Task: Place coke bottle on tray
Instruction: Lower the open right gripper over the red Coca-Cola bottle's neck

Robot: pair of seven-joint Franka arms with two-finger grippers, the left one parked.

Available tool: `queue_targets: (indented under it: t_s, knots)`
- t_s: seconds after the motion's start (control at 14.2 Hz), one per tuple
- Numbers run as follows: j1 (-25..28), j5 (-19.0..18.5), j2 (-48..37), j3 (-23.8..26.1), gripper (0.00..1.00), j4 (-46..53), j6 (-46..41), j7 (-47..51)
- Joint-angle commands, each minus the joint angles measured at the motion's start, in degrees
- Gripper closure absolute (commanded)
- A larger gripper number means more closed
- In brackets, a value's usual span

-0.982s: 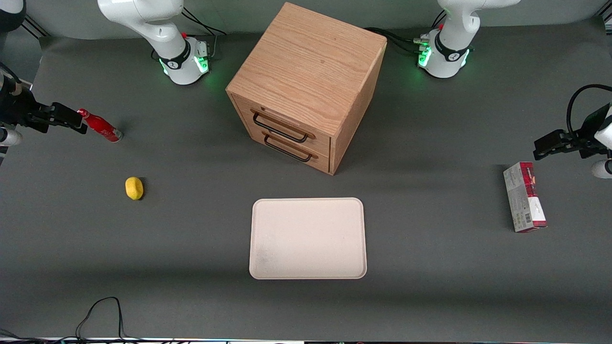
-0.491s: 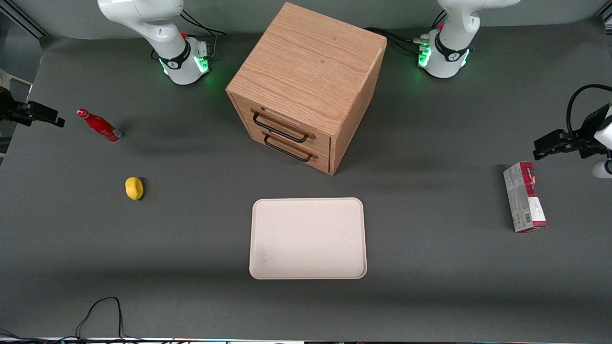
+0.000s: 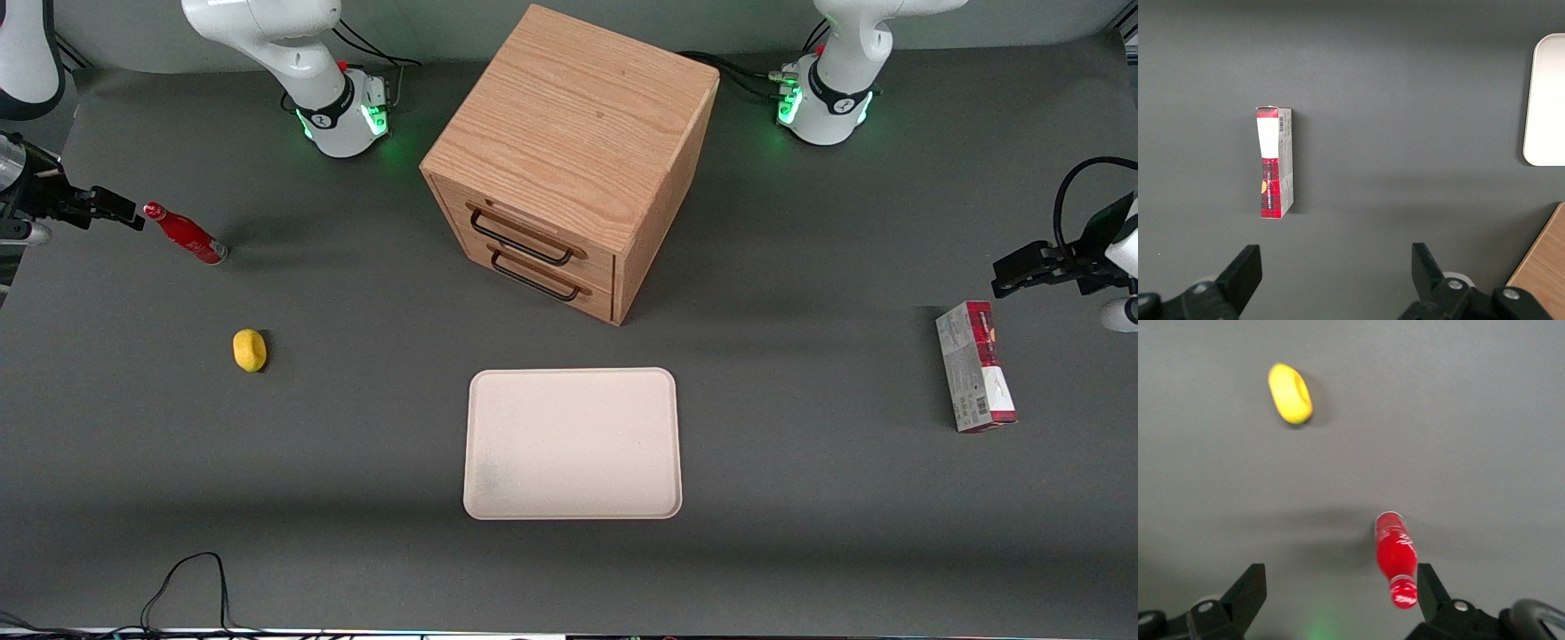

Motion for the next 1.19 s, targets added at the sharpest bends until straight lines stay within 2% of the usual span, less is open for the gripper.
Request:
queue_targets:
  t_s: [0.0,0.07,0.21,0.56,0.98,1.12]
  knots:
    - [0.63,-4.05,-4.67,-4.19,0.0,-9.03,7.62,-0.87]
    - [0.63,-4.59,-4.85,-5.33,0.0,-10.97,9.65,-0.95]
    - [0.63,-8.52,-4.94,-6.48,0.0,-12.65,10.63,-0.95]
    - [0.81,-13.28,-4.94,-13.33,0.0,-16.26,15.28,-2.89]
    - [0.81,-13.56,-4.76,-13.87,0.01,-17.49,15.99,-3.5]
    - [0.81,-15.65,-4.59,-13.87,0.1,-17.49,16.08,-3.5]
